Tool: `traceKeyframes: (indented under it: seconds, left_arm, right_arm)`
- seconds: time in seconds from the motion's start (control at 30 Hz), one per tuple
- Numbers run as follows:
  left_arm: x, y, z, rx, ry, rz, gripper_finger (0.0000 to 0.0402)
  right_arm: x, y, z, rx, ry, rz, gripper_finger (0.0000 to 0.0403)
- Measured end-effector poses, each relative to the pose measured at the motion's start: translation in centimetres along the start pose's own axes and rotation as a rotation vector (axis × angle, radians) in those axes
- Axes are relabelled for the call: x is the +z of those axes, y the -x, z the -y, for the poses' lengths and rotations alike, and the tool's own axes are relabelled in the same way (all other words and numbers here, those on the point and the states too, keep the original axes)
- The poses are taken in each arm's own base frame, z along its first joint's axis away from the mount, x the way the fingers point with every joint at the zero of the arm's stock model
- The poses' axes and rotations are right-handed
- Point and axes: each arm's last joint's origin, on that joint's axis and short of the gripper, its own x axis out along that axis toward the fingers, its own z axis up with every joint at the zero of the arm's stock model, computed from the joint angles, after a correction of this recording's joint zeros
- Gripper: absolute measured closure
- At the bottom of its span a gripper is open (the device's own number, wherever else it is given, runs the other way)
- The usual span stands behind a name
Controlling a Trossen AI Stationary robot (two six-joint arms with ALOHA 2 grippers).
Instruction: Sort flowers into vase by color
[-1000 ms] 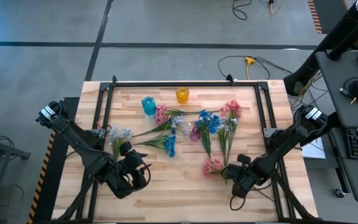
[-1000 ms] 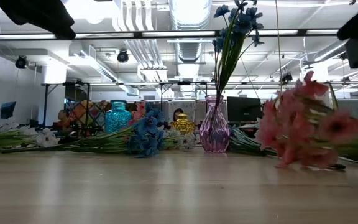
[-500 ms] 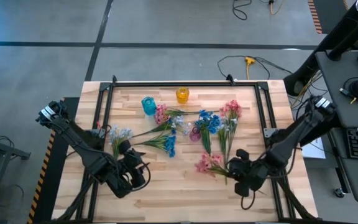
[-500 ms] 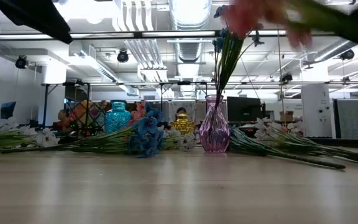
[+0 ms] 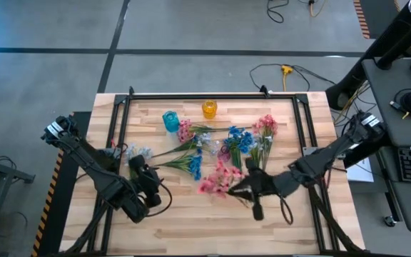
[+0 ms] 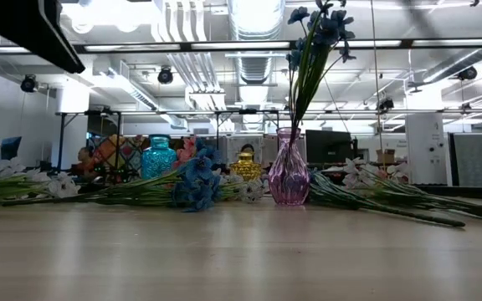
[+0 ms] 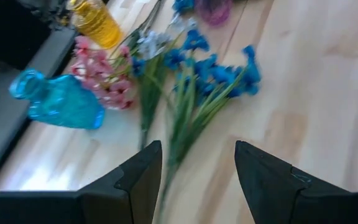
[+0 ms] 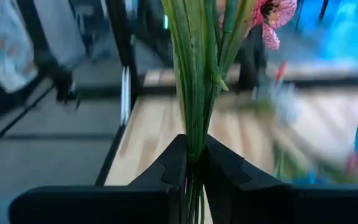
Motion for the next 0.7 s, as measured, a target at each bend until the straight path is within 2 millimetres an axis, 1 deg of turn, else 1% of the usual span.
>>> traceKeyframes:
  seconds: [0.1, 0.2, 0.37, 0.57, 0.7]
  left_arm:
    - [-0.3, 0.0, -0.6, 0.048, -0.061, -0.028, 0.0216]
    - [-0.6, 0.1, -1.2, 0.088, -0.113, -0.051, 0.0216]
    - [-1.0, 0.5, -1.2, 0.092, -0.152, -0.051, 0.0216]
    - [-2.2, 1.0, -0.8, 0.071, -0.150, -0.035, 0.0216]
    - [-3.5, 0.9, -0.7, 0.077, -0.134, -0.032, 0.0216]
  right_arm:
    - [0.6, -1.7, 0.8, -0.037, 0.047, 0.121, 0.0370]
    - [1.2, -3.1, 1.9, -0.123, 0.082, 0.239, 0.0370]
    - [1.9, -4.8, 3.7, -0.226, 0.132, 0.403, 0.0370]
    - [2.2, -6.3, 6.8, -0.316, 0.141, 0.514, 0.0370]
    - [2.0, -7.5, 8.5, -0.323, 0.140, 0.566, 0.0370]
